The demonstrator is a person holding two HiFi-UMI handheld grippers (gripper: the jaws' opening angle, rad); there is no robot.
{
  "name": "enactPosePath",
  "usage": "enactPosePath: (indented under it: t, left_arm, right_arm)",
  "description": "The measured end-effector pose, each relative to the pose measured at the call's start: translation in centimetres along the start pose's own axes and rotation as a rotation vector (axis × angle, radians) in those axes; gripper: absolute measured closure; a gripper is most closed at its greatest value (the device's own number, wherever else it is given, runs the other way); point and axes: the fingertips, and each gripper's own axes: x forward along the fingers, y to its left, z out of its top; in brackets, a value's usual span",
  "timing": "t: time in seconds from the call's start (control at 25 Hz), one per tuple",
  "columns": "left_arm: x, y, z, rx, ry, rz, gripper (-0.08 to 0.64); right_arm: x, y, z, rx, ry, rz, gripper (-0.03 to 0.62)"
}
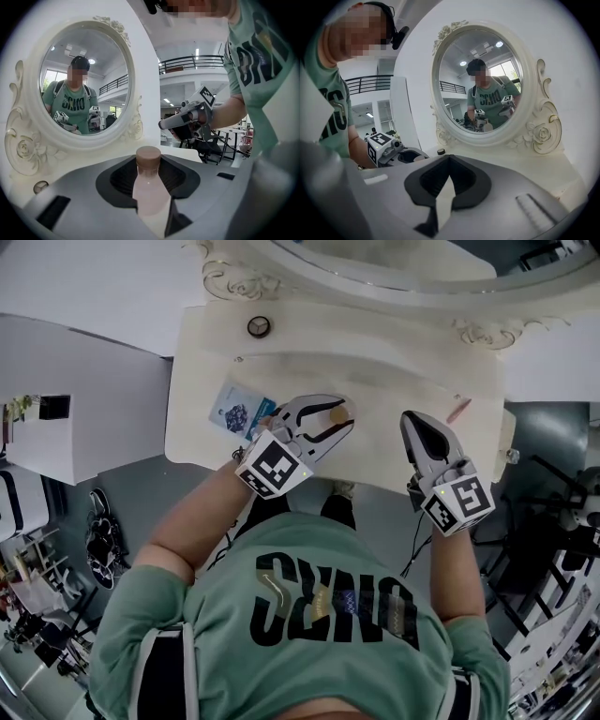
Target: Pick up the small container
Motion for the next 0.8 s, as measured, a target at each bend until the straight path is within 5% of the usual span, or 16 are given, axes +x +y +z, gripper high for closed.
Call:
enactPosePath:
  t: [0.8]
  left_arm:
    - [-5.3, 1.1, 9.8, -0.01, -0.052, 0.024, 0.419]
  right_arm:
    - [0.1, 2.9, 8.2, -0.071, -0.071, 0.045, 0.584]
